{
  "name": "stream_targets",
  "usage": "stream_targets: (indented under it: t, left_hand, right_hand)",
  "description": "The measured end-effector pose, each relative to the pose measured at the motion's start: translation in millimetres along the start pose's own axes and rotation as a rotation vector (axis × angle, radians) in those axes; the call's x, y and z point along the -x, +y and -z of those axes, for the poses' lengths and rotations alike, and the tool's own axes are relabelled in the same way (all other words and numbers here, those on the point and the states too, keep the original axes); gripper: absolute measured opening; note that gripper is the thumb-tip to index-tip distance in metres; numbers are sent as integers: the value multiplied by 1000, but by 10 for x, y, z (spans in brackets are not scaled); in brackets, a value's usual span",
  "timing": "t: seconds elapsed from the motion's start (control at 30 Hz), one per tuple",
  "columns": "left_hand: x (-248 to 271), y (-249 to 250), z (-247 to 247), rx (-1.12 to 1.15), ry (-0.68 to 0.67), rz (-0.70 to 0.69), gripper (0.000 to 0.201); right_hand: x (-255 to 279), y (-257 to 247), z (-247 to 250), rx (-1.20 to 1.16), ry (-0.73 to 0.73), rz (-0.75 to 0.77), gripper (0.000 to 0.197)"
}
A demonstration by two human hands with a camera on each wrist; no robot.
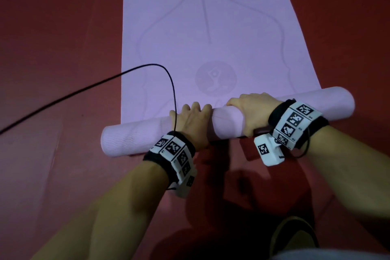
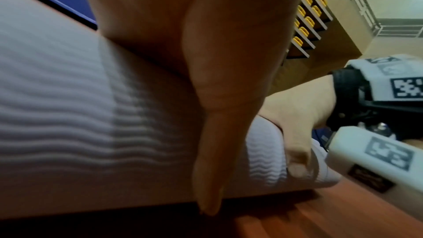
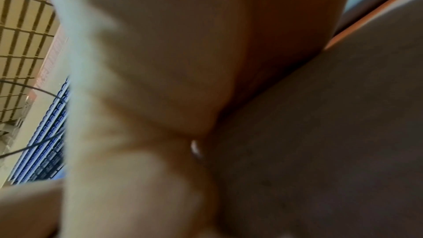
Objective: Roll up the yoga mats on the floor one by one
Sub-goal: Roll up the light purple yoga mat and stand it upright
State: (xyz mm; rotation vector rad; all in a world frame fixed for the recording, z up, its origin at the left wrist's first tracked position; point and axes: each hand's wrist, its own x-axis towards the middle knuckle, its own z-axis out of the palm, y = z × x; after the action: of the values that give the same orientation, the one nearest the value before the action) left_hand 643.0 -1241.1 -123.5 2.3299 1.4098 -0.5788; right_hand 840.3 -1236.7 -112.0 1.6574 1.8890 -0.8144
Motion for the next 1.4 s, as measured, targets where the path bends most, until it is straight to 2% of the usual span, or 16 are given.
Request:
stream_targets:
  t: [0.13, 0.23, 0.3, 0.43, 0.6, 0.7, 0.8, 0.9, 0.97, 1.1, 1.23, 1.33, 1.4]
  left_hand:
    - [-91, -53, 54, 39, -33, -11, 75]
    - [-180, -92, 124, 74, -94, -11, 78]
    - [-231, -111, 153, 93, -133, -8, 82]
    - [-241, -134, 165, 89, -120, -11, 85]
    - [-139, -154, 92, -2, 26, -2, 93]
    - [-166, -151, 66, 3, 39, 2, 88]
    - [-266, -190, 107, 43, -7, -1, 81]
    - [-378, -233, 223, 76, -99, 1, 86]
    - [-434, -259, 282, 83, -141, -5, 91]
    - [-382, -268, 259, 80, -81, -4, 94]
    - [-286, -131, 156, -10, 34, 85, 94]
    - [-343, -145, 167, 19, 36, 72, 86]
    - [-407, -197, 220, 34, -2, 59, 88]
  right_hand:
    - [79, -18, -64, 57, 99, 18, 84]
    - [149, -114, -231, 159, 248, -6, 94]
    - [126, -143, -277, 171, 298, -16, 97]
    - [62, -108, -179, 146, 275, 3, 88]
    - [-29, -78, -3, 80, 169, 8, 85]
    - [-48, -55, 57, 57, 144, 16, 88]
    - [-18, -30, -17, 48, 221, 44, 96]
    - [26, -83, -158, 164, 348, 19, 109]
    - [-17, -113, -210, 206, 390, -9, 107]
    - [-103, -82, -138, 165, 392, -1, 93]
    - [-159, -62, -28, 114, 335, 8, 96]
    - [-187, -30, 22, 84, 315, 20, 100]
    - [-178, -20, 0, 93, 349, 23, 102]
